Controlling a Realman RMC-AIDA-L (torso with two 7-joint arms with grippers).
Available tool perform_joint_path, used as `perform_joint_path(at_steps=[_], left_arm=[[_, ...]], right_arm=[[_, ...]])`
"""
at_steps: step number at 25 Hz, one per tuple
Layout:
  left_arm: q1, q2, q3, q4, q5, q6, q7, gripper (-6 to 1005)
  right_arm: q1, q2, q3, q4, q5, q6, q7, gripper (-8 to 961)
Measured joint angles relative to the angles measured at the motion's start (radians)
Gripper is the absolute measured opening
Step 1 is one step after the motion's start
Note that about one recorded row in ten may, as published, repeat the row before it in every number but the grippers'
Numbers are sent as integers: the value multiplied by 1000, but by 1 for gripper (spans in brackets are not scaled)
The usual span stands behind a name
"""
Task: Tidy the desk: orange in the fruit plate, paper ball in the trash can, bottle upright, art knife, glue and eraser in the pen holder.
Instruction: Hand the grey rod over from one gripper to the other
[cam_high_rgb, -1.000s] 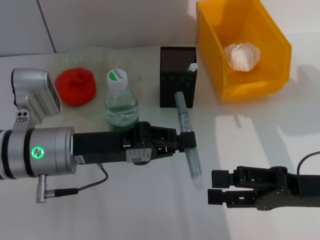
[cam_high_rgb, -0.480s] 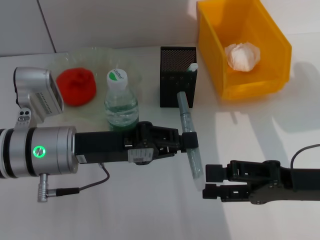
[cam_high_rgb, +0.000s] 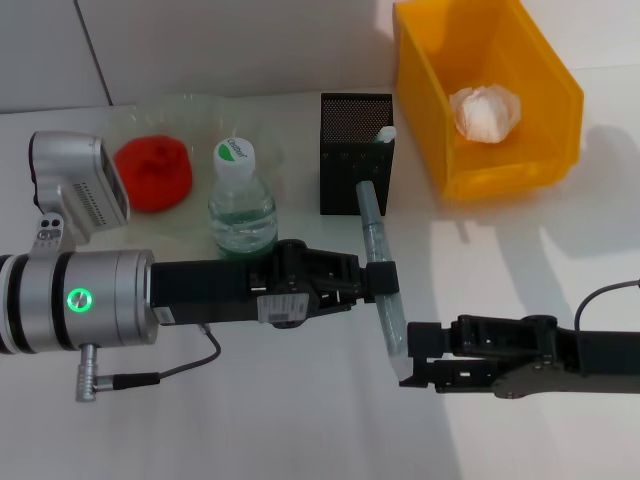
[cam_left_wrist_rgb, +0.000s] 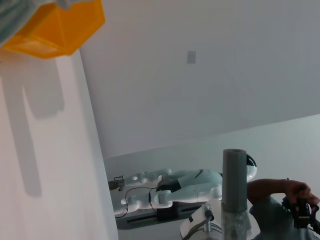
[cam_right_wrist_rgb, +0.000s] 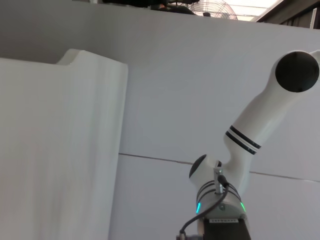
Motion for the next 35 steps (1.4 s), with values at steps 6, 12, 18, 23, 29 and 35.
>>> perform_joint_path(at_steps=[6, 12, 18, 23, 29, 35], left_arm=[[0, -1, 2, 0, 0, 0, -1, 134], [0, -3, 6, 0, -1, 0, -1, 134], [1, -5, 20, 0, -10, -4, -2, 134], [5, -5, 34, 0, -27, -2, -2, 134], [8, -5, 41, 0, -38, 1, -2, 134], [7, -3, 41, 0, -39, 1, -2, 134]], right_arm=[[4, -4, -4, 8, 4, 0, -18, 828], [5, -5, -5, 6, 5, -3, -19, 774], [13, -6, -5, 12, 16, -2, -43, 701], [17, -7, -13, 14, 16, 2, -45, 681], [22, -7, -22, 14, 21, 16, -45, 681], [23, -7, -31, 14, 37, 14, -45, 677]])
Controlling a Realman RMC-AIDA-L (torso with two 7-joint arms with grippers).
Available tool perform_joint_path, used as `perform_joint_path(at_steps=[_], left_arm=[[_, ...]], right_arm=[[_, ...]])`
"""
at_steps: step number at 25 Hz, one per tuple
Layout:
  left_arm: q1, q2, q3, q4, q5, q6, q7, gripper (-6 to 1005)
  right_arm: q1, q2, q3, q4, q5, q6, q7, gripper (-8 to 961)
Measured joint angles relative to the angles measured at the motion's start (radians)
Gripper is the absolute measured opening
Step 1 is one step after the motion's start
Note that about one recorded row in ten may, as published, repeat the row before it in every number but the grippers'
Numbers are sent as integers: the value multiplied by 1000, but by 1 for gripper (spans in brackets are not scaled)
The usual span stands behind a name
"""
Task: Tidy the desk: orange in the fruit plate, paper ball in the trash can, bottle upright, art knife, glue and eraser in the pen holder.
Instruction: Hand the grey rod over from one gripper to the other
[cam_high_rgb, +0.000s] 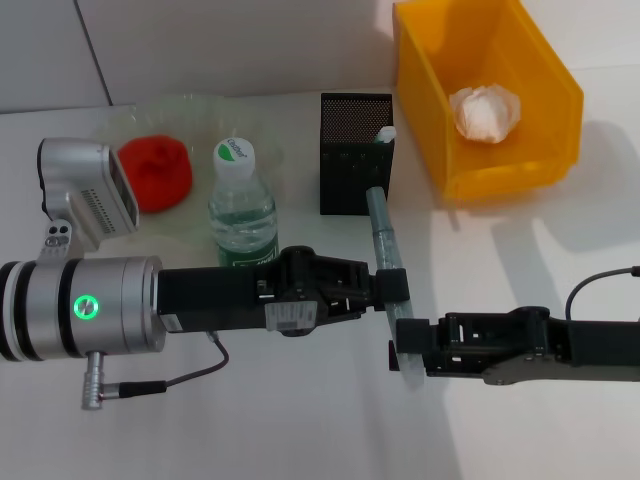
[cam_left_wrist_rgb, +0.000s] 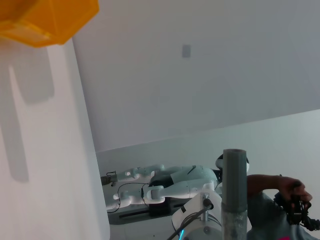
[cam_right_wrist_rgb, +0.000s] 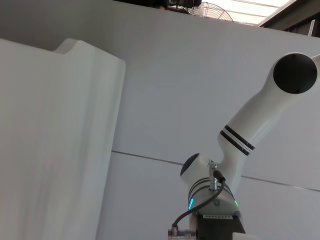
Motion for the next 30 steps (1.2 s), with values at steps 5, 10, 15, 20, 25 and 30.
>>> perform_joint_path(at_steps=[5, 10, 15, 20, 25, 30], left_arm=[[-1, 0, 0, 0, 0, 0, 0, 134], [-1, 0, 0, 0, 0, 0, 0, 135], [-3, 1, -2, 0, 0, -3, 0, 135], [-3, 0, -7, 0, -4, -5, 1, 135], [-2, 0, -2, 0, -14, -6, 4, 135], [0, 0, -1, 0, -21, -6, 7, 135]], right_arm=[[0, 0, 0, 1, 12, -5, 0, 641], [8, 0, 0, 15, 16, -1, -18, 505], [15, -3, 0, 29, 16, 4, -35, 473], [20, -8, 0, 39, 16, 1, -39, 377], [21, -9, 0, 40, 16, -5, -41, 345], [21, -11, 0, 44, 16, -8, -54, 331]])
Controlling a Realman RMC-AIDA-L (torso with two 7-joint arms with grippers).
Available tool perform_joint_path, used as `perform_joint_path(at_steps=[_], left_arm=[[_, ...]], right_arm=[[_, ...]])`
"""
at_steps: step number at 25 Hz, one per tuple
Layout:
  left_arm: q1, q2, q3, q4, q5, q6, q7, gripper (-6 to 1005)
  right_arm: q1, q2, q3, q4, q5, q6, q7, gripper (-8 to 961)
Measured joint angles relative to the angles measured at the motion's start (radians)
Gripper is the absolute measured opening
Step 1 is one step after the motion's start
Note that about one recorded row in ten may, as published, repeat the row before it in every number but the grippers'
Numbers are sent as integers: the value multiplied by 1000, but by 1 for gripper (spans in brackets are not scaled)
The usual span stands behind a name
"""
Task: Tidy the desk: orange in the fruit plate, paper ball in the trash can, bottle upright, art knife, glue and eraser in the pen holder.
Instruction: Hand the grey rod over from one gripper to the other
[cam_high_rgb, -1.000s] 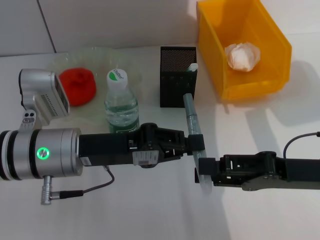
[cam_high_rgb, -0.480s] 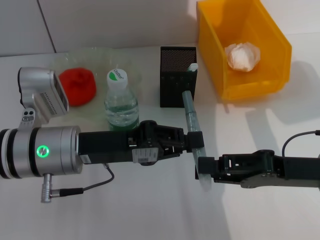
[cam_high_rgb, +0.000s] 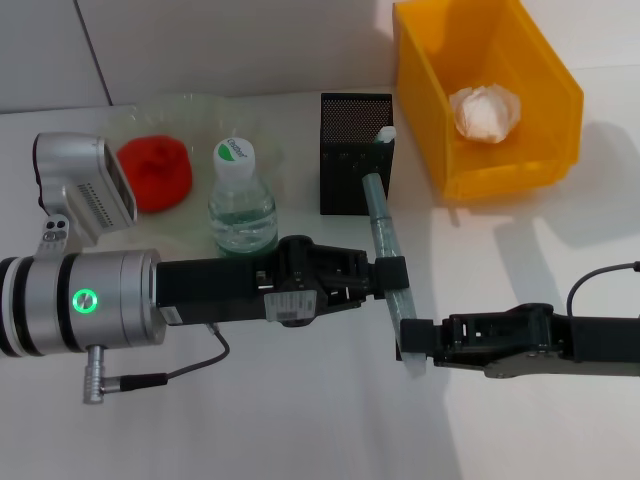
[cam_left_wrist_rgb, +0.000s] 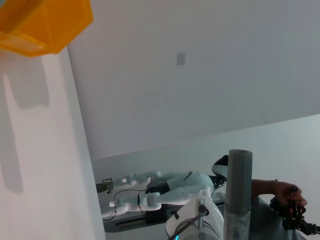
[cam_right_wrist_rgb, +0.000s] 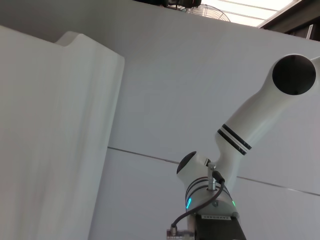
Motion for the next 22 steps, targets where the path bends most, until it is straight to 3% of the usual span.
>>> perform_joint_path(at_steps=[9, 22], left_arm=[[2, -1, 3, -1, -2, 2, 3, 135], [8, 3, 18, -2, -67, -8, 75, 159]], right_arm=[[3, 0, -5, 1, 2, -3, -11, 223], [-6, 0, -9, -14, 4, 2, -13, 154]])
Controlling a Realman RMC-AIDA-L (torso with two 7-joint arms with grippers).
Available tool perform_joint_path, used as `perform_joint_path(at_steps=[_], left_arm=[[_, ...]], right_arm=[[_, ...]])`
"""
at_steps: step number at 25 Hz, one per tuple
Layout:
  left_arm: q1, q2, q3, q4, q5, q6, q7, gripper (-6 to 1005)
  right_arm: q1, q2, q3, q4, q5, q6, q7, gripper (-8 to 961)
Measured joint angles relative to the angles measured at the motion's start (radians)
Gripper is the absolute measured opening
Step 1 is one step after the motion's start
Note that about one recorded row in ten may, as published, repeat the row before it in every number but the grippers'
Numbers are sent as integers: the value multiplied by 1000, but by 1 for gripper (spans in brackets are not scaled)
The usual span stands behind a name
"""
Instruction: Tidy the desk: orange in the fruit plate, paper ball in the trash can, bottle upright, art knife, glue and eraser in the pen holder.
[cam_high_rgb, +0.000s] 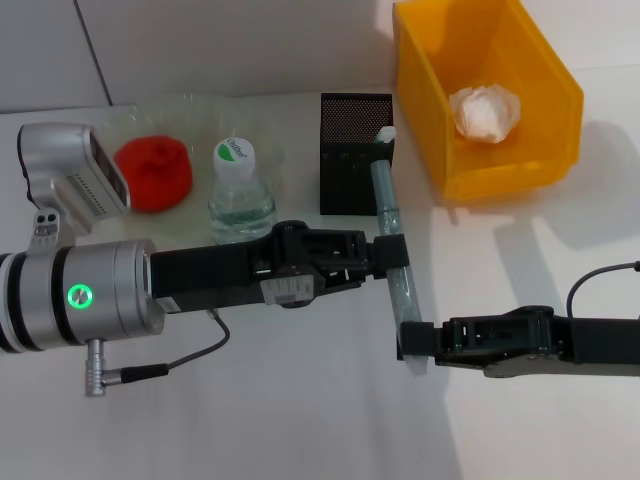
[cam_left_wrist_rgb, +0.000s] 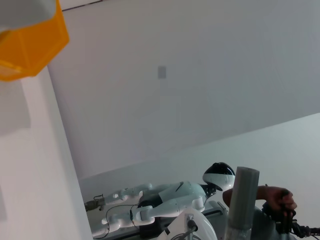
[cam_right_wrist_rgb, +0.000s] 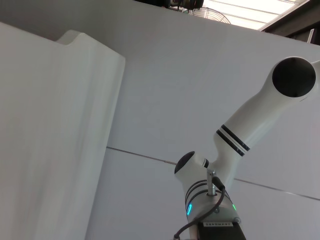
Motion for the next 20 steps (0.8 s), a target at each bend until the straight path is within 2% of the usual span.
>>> perform_joint_path(at_steps=[10, 20], left_arm=[[-6, -1, -5, -22, -24, -15, 9, 312], [9, 5, -53, -23, -31, -14, 47, 550]], right_arm=[[3, -1, 5, -3, -2, -1, 1, 152], [-1, -2, 10, 2, 2, -9, 2, 149]])
